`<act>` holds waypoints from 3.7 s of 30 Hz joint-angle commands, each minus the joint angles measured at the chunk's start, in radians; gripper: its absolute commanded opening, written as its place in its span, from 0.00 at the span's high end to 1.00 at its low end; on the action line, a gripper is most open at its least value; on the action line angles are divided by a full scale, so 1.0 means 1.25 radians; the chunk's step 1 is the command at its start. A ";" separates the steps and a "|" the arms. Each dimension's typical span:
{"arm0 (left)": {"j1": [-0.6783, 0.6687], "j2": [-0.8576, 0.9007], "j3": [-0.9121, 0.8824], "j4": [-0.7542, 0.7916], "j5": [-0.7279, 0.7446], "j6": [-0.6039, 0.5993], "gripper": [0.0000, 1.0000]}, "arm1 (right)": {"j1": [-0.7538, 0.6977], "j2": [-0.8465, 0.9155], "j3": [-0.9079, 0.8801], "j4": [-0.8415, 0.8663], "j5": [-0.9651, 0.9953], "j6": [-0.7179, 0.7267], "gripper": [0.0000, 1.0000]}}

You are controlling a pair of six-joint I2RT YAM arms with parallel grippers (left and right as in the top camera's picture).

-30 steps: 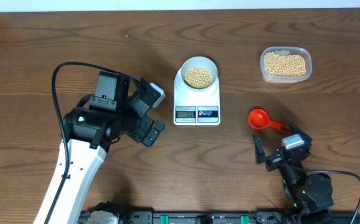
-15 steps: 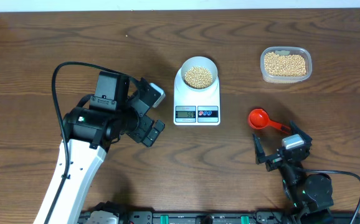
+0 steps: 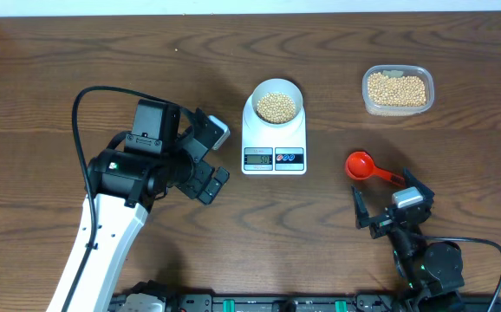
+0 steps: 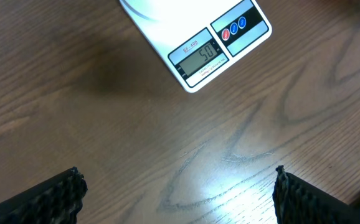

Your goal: Scoop item into bowl and weigh 50g on scale

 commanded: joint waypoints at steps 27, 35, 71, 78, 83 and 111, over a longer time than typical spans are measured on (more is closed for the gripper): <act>0.052 -0.511 -0.367 0.451 0.052 -0.292 0.02 | -0.003 -0.006 -0.001 -0.004 0.006 -0.009 0.01; 0.065 -0.731 -0.717 0.804 0.018 -0.381 0.02 | -0.003 -0.006 -0.001 -0.004 0.006 -0.009 0.01; 0.151 -0.967 -0.917 0.731 -0.095 -0.412 0.02 | -0.003 -0.006 -0.001 -0.004 0.006 -0.009 0.01; 0.151 -0.965 -0.917 0.731 -0.095 -0.412 0.02 | -0.003 -0.006 -0.001 -0.004 0.006 -0.009 0.01; 0.151 -0.965 -0.917 0.731 -0.095 -0.412 0.02 | -0.003 -0.006 -0.001 -0.004 0.006 -0.009 0.01; 0.151 -0.965 -0.917 0.731 -0.095 -0.412 0.02 | -0.003 -0.006 -0.001 -0.004 0.006 -0.009 0.01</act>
